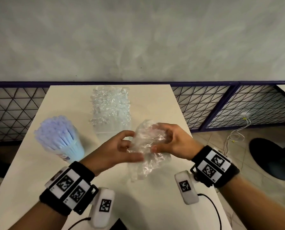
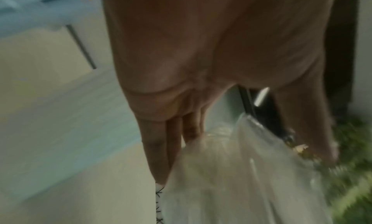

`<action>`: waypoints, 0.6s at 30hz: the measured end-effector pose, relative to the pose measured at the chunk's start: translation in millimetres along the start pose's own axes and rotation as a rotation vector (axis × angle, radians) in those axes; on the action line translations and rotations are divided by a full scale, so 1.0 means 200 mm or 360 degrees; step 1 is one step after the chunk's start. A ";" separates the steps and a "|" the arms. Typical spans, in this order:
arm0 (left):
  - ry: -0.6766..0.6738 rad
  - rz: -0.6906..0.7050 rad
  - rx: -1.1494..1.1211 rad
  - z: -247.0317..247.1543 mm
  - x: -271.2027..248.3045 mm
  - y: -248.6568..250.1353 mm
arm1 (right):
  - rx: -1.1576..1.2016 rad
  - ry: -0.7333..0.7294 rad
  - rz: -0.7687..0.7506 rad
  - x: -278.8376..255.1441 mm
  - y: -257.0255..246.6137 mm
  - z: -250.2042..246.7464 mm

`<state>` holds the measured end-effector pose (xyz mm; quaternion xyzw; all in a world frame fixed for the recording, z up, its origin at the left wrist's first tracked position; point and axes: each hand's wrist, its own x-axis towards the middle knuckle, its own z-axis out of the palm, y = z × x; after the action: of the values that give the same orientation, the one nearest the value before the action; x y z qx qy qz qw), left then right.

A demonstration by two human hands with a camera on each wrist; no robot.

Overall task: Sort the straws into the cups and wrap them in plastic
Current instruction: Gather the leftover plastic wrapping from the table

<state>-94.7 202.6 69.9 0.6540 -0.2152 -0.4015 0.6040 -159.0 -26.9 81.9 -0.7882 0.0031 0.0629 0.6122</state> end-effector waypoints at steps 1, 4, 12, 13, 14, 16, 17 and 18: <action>0.0006 -0.0017 0.0110 0.02 0.00 0.01 | -0.0113 -0.0070 -0.0038 0.01 -0.03 0.00; 0.0103 0.0006 0.0143 0.07 0.03 0.00 | -0.0350 -0.0171 -0.0056 0.07 -0.11 0.00; 0.0583 0.0165 0.0286 -0.01 0.01 -0.05 | -0.0289 0.0267 -0.0069 0.09 -0.02 0.17; 0.0589 0.0172 0.0288 -0.03 -0.01 -0.05 | -0.0151 0.0287 -0.0010 0.07 0.00 0.20; 0.0598 0.0181 0.0293 -0.04 -0.03 -0.05 | 0.0003 0.0258 0.0054 0.04 0.00 0.22; 0.0552 0.0207 0.0328 -0.07 -0.08 -0.05 | 0.0287 0.0156 0.0157 -0.02 0.01 0.29; 0.0517 0.0220 0.0328 -0.09 -0.10 -0.06 | 0.0380 0.0127 0.0176 -0.05 0.00 0.32; 0.0508 0.0217 0.0331 -0.11 -0.12 -0.06 | 0.0434 0.0135 0.0162 -0.07 0.00 0.36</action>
<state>-94.2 235.9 64.5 0.7521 -0.2009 -0.2265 0.5853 -179.9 40.9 67.1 -0.6986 0.0774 0.0595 0.7088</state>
